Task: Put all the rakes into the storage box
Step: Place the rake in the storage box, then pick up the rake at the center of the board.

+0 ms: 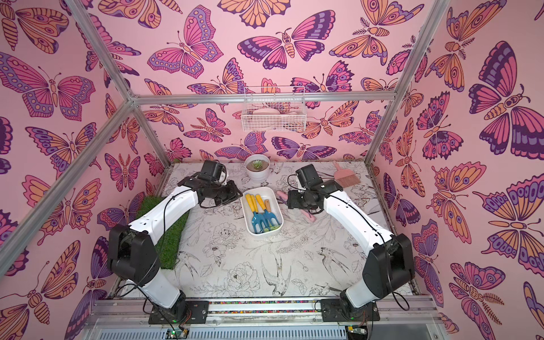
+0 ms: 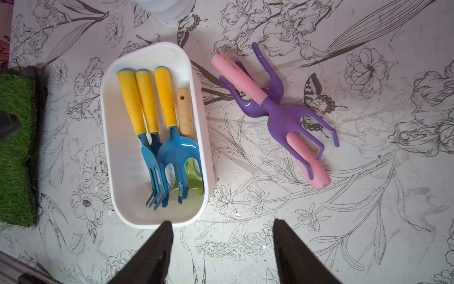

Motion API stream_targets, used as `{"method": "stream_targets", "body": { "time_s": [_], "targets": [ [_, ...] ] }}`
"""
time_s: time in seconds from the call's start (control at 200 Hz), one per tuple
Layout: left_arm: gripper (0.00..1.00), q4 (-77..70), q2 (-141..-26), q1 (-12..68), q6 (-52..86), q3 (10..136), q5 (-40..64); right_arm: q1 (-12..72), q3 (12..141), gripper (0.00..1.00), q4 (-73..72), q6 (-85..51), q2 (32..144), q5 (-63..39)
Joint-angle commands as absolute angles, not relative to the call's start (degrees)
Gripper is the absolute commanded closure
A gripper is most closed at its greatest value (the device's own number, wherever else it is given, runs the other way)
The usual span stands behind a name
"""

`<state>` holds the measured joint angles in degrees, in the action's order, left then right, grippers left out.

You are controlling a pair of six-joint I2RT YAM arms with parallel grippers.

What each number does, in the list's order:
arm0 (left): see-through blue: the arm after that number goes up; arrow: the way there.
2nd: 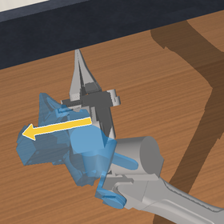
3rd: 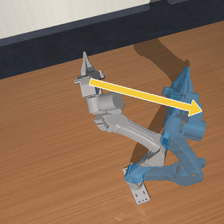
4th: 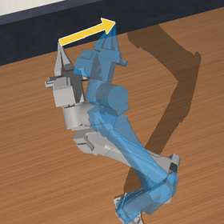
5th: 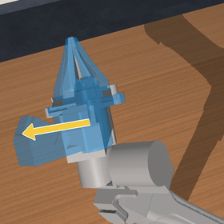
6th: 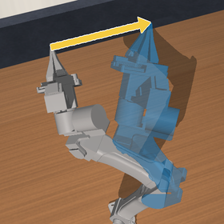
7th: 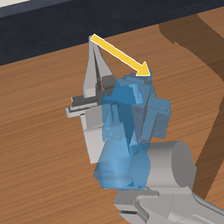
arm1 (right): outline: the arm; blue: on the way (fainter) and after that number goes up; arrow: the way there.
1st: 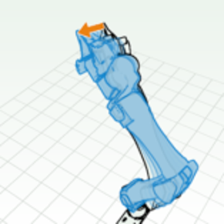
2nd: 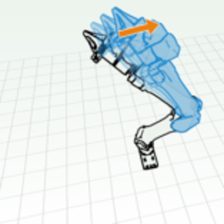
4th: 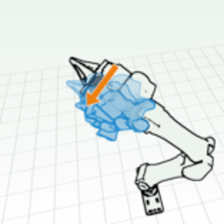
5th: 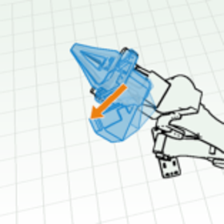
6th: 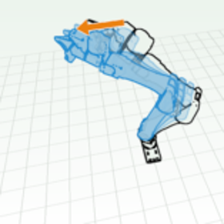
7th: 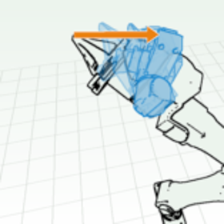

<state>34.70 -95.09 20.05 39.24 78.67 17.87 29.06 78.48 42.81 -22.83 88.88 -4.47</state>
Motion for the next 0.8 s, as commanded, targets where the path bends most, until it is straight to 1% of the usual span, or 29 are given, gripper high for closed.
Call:
{"method": "stream_targets", "body": {
  "time_s": [0.0, 0.31, 0.456, 0.601, 0.791],
  "targets": [
    [0.69, 36.6, -91.5, 19.8, 38.9, 73.8, 18.6, 27.1, 80.8, 0.34, 45.5, -21.9, 90.9, -3.4],
    [0.69, 35.9, -83.3, 19.6, 41.2, 61.5, 19.0, 22.3, 82.2, 0.42, 46.1, -18.9, 98.2, -3.7],
    [0.69, 34.3, -80.2, 19.2, 42.6, 57.0, 20.4, 21.9, 84.2, 0.44, 47.6, -14.5, 102.7, -0.9],
    [0.69, 33.9, -78.6, 18.8, 43.1, 54.5, 21.0, 21.8, 87.6, 0.5, 49.7, -10.5, 108.2, 2.3],
    [0.7, 33.8, -77.8, 18.0, 43.0, 53.8, 22.0, 21.8, 92.6, 0.54, 51.1, -8.6, 114.1, 3.1]
  ]
}}
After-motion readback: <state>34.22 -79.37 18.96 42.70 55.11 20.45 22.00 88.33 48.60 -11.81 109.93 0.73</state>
